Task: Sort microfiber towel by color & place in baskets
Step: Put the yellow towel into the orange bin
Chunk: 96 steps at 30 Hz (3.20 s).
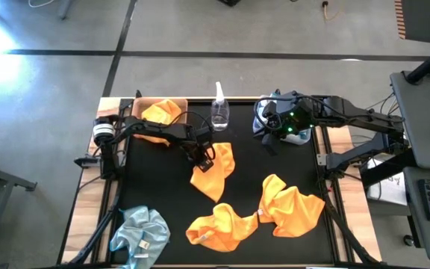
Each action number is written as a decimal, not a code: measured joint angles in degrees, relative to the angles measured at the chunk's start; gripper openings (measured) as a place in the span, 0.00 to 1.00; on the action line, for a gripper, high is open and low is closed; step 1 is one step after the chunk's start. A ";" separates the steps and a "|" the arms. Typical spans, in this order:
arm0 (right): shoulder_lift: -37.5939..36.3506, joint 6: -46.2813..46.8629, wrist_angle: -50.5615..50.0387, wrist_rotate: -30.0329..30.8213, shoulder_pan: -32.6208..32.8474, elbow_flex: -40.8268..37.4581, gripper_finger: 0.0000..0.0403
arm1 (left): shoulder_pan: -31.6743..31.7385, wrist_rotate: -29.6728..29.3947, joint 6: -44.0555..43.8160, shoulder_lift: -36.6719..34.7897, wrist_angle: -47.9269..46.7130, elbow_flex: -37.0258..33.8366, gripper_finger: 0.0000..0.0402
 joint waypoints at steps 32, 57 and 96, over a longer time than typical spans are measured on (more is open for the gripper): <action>-0.02 -0.24 -0.06 1.06 -0.02 -0.17 0.17 | -6.51 -25.00 20.02 0.02 -43.16 60.84 0.00; -0.02 -0.21 -0.04 3.85 -0.02 -0.22 0.17 | -6.89 -31.45 19.51 -7.57 -50.95 68.98 0.00; 2.35 0.26 0.02 6.50 -0.02 -0.28 0.17 | -6.89 -67.36 1.37 -34.83 -59.92 53.72 0.00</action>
